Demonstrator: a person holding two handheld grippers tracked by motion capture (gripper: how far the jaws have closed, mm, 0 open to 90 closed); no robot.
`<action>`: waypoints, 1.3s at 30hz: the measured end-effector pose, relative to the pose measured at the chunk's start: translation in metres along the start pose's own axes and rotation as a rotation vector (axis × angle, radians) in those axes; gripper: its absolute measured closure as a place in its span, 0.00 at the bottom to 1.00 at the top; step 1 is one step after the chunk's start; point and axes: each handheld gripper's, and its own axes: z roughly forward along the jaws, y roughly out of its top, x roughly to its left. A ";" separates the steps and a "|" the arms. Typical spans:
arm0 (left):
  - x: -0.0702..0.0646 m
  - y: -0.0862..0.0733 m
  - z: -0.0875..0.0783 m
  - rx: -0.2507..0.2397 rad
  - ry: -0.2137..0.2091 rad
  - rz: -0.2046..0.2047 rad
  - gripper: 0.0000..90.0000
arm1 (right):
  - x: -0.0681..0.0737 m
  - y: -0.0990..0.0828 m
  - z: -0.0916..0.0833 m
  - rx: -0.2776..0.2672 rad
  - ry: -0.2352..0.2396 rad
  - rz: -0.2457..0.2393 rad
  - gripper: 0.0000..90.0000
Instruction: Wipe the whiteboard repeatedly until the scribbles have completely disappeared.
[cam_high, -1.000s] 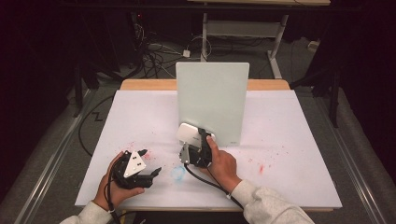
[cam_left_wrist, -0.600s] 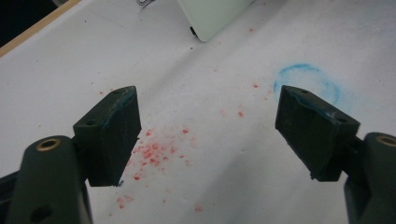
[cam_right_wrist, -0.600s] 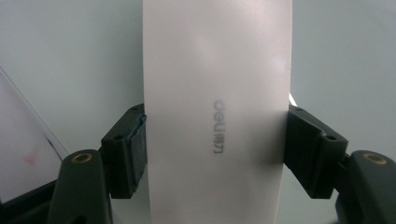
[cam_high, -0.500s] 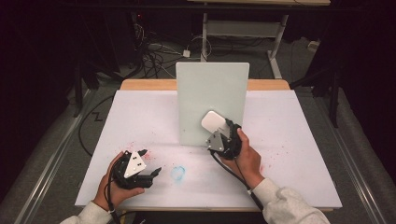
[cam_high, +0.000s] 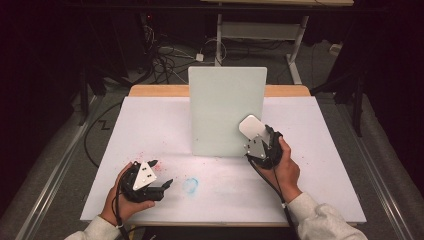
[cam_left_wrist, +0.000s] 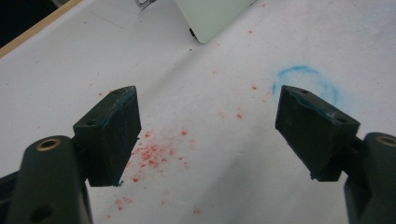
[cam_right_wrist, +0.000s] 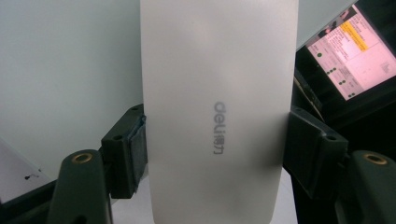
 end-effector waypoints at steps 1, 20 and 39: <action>0.000 0.000 0.000 -0.001 -0.001 0.001 0.24 | 0.001 0.001 0.000 0.000 0.002 0.003 0.35; -0.001 0.000 0.002 0.012 -0.008 0.009 0.24 | 0.081 0.051 0.000 -0.081 0.123 -0.228 0.35; 0.007 -0.005 -0.009 -0.036 0.017 -0.031 0.24 | 0.146 0.105 0.004 -0.106 0.167 -0.407 0.35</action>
